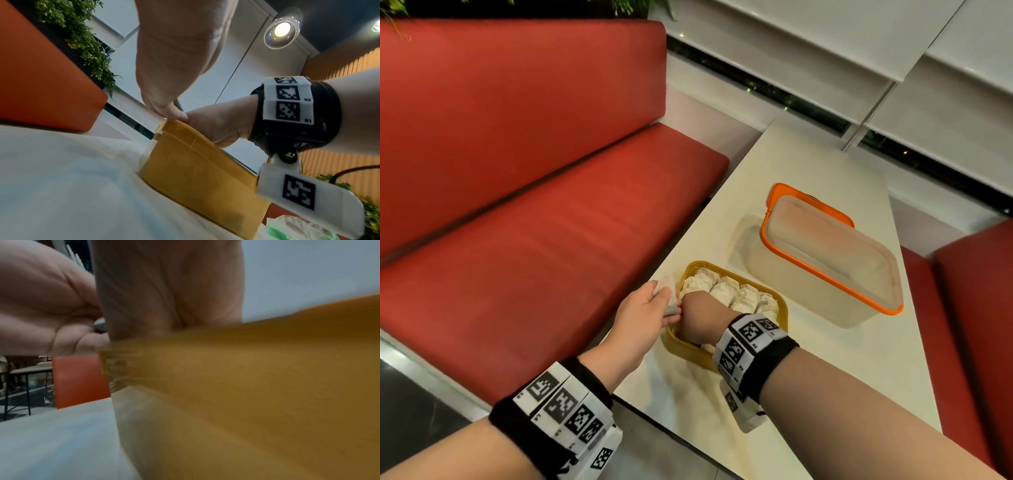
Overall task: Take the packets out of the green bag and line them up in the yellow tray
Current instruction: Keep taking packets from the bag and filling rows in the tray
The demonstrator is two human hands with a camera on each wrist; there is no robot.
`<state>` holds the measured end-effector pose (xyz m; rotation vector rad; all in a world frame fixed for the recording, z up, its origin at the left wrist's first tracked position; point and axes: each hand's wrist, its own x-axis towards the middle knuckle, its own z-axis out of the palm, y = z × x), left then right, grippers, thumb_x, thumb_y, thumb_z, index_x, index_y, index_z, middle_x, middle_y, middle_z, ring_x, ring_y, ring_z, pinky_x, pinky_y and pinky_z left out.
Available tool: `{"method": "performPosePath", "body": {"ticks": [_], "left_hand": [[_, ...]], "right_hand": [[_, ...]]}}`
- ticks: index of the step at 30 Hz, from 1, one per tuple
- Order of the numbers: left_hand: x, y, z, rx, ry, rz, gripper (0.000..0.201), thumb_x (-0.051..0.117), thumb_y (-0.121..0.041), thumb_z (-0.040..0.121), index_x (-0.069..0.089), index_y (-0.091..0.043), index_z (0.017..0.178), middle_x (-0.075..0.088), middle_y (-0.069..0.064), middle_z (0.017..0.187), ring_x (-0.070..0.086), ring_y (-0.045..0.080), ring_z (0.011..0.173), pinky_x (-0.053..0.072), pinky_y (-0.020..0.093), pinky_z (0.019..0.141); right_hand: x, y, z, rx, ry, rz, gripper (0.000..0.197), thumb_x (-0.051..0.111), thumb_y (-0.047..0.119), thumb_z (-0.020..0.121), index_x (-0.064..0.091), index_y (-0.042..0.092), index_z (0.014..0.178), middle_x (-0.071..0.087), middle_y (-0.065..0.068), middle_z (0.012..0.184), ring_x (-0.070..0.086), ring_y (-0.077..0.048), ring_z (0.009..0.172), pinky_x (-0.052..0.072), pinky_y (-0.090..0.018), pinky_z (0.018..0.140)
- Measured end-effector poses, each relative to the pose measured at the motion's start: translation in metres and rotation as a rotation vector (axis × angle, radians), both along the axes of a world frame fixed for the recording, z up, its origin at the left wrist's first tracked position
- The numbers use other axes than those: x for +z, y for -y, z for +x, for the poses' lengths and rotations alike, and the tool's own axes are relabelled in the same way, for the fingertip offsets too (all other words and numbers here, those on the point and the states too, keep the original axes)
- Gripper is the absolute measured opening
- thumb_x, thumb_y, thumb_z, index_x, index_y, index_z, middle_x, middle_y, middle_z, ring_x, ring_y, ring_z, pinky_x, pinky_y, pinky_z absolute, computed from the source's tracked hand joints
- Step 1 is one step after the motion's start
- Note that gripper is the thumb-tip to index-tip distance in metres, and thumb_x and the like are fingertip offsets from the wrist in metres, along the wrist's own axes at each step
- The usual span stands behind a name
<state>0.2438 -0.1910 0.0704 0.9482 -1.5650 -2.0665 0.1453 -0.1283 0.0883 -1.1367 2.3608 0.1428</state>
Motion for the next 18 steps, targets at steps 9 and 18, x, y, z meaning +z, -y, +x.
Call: {"method": "performPosePath", "body": {"ticks": [9, 18], "left_hand": [[-0.0002, 0.0014, -0.0004, -0.013, -0.001, -0.007, 0.019, 0.042, -0.012, 0.099, 0.058, -0.003, 0.093, 0.061, 0.025, 0.109, 0.064, 0.012, 0.076, 0.055, 0.016, 0.061], [0.0016, 0.0021, 0.0000, -0.039, 0.010, -0.012, 0.019, 0.042, -0.010, 0.098, 0.059, -0.006, 0.090, 0.063, 0.020, 0.101, 0.066, 0.013, 0.080, 0.057, 0.023, 0.068]], "right_hand": [[-0.0073, -0.0030, 0.0000, 0.114, -0.034, 0.034, 0.032, 0.038, 0.013, 0.098, 0.055, -0.004, 0.120, 0.056, -0.021, 0.115, 0.051, -0.034, 0.110, 0.032, -0.031, 0.089], [-0.0027, -0.0031, 0.0009, 0.024, -0.178, -0.030, 0.016, 0.056, 0.023, 0.085, 0.052, 0.011, 0.074, 0.038, 0.001, 0.062, 0.049, -0.022, 0.071, 0.038, -0.028, 0.062]]}}
